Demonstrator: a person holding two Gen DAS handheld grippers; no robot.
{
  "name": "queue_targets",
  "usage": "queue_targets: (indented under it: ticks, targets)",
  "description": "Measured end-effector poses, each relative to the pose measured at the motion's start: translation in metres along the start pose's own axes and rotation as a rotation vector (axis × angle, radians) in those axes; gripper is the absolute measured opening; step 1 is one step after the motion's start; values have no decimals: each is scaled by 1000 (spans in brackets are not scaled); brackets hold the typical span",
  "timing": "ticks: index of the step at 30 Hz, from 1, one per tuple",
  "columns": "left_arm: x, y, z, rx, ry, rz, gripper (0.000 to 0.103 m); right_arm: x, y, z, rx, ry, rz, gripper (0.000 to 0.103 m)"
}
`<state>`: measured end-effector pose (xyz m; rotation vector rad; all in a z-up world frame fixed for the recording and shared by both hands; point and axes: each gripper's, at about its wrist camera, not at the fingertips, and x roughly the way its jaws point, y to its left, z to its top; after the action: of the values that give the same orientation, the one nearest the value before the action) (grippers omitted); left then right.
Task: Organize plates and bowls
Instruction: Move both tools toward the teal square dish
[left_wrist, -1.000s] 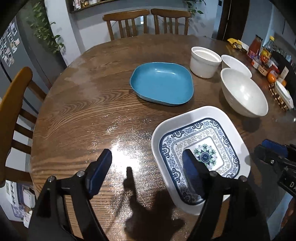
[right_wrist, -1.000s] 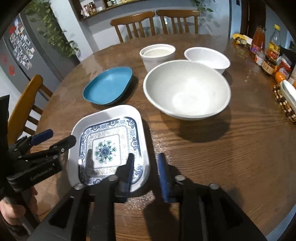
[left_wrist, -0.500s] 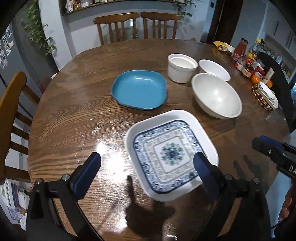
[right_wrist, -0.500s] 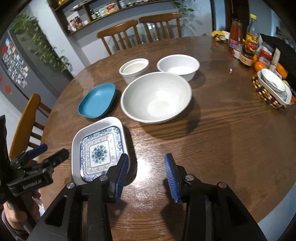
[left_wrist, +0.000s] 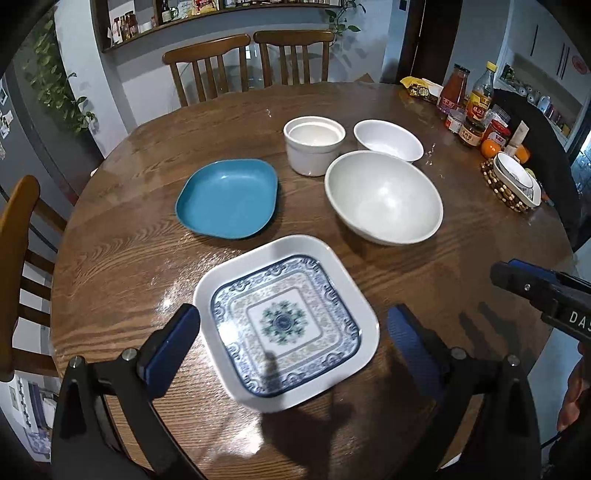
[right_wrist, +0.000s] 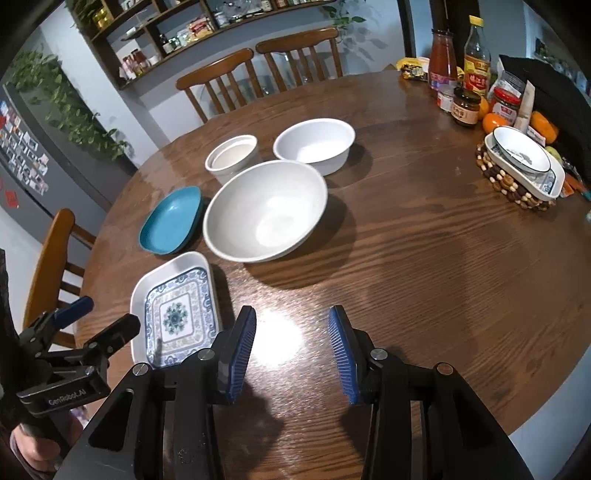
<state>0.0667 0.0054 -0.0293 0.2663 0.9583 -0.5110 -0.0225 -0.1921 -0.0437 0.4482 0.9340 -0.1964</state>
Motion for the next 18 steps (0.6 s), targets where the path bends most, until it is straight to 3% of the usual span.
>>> queue_targets:
  ticks: [18]
  targets:
    - [20, -63, 35, -32, 10, 6, 101, 6, -60, 45, -36, 19, 43, 42]
